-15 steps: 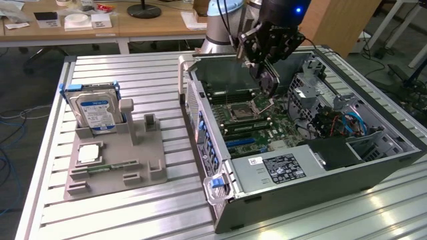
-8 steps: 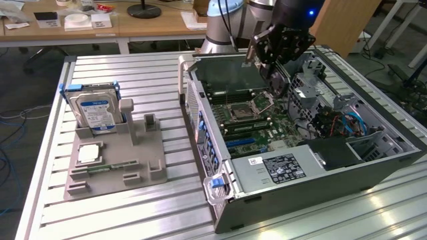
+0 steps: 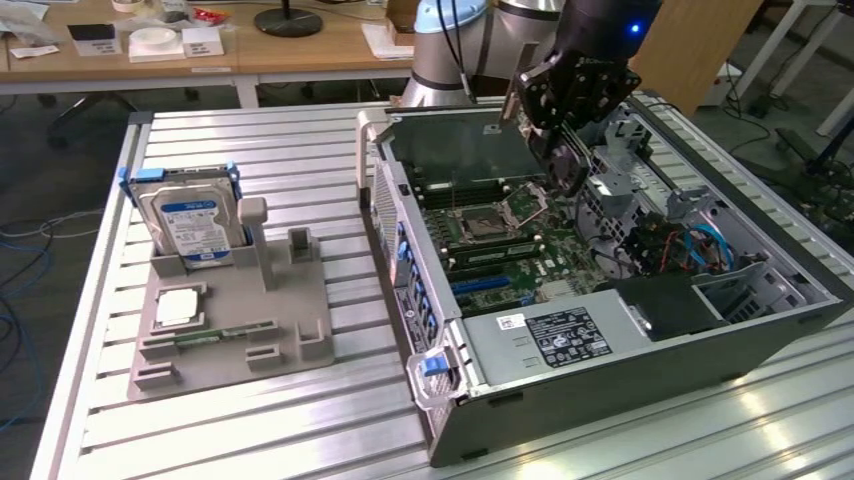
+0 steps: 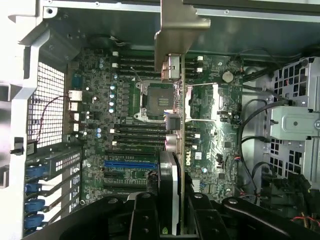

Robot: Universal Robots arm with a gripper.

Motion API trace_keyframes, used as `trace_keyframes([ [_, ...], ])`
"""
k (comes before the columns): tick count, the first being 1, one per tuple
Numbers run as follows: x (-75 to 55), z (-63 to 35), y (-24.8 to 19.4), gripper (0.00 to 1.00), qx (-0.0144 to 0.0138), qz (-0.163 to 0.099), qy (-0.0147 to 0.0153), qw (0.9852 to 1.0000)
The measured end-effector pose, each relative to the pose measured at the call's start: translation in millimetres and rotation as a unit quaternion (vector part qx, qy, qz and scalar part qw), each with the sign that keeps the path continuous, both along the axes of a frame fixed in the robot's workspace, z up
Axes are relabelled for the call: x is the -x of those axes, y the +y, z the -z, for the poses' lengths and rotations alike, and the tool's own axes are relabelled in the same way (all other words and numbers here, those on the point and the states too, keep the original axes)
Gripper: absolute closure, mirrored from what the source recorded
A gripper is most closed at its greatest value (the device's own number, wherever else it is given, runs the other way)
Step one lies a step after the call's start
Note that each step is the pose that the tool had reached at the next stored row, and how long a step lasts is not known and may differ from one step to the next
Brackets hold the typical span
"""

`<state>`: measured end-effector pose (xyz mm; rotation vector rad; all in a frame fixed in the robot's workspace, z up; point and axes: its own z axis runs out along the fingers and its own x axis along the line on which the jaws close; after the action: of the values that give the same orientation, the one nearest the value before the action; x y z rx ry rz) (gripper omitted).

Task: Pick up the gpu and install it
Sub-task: 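Pick up the gpu and move the gpu toward the slot, then insert the gpu into the slot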

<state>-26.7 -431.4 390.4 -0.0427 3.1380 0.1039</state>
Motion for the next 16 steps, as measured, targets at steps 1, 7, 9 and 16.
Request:
trace_keyframes([
  [1,0.0,0.0,0.0,0.72,0.0,0.0,0.0,1.0],
  [7,0.0,0.0,0.0,0.72,0.0,-0.001,0.0,1.0],
  [9,0.1,0.1,0.0,0.72,0.0,-0.069,0.0,0.9976],
  [16,0.0,0.3,0.0,0.72,0.0,-0.157,0.0,0.9877],
])
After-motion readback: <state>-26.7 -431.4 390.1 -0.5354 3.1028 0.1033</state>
